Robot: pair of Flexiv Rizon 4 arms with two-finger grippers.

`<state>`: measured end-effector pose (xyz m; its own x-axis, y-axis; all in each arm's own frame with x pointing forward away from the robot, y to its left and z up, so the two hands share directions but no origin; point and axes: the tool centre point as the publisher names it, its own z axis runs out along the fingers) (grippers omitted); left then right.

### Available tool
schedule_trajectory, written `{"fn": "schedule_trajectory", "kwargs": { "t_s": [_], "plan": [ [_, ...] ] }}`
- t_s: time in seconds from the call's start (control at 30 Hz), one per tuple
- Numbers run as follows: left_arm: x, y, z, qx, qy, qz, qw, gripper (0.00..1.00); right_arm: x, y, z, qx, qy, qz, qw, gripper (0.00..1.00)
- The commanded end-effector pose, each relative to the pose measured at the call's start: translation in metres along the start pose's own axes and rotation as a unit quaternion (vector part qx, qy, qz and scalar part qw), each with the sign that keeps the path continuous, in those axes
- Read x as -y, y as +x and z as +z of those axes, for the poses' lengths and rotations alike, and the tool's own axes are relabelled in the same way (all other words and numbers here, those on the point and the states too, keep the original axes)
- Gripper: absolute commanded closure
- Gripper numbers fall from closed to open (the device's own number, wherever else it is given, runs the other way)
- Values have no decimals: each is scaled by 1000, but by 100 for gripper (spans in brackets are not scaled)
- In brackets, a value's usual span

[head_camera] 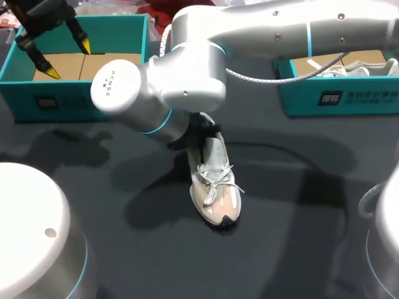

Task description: Take the shoe out of the shoebox, open the shoe tongue, remove and reinsert the insole, then place the shoe into the shoebox

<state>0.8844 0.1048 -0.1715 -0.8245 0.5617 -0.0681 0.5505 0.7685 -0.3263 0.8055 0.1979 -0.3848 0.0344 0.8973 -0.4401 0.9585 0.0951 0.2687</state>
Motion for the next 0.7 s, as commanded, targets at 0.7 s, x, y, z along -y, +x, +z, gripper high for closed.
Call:
{"fn": "schedule_trajectory", "kwargs": {
  "t_s": [0.7],
  "plan": [
    [0, 0, 0, -1, -1, 0, 1000, 0, -30, -20, -52, -77, -20, -60, 995, 100]
  ]
}}
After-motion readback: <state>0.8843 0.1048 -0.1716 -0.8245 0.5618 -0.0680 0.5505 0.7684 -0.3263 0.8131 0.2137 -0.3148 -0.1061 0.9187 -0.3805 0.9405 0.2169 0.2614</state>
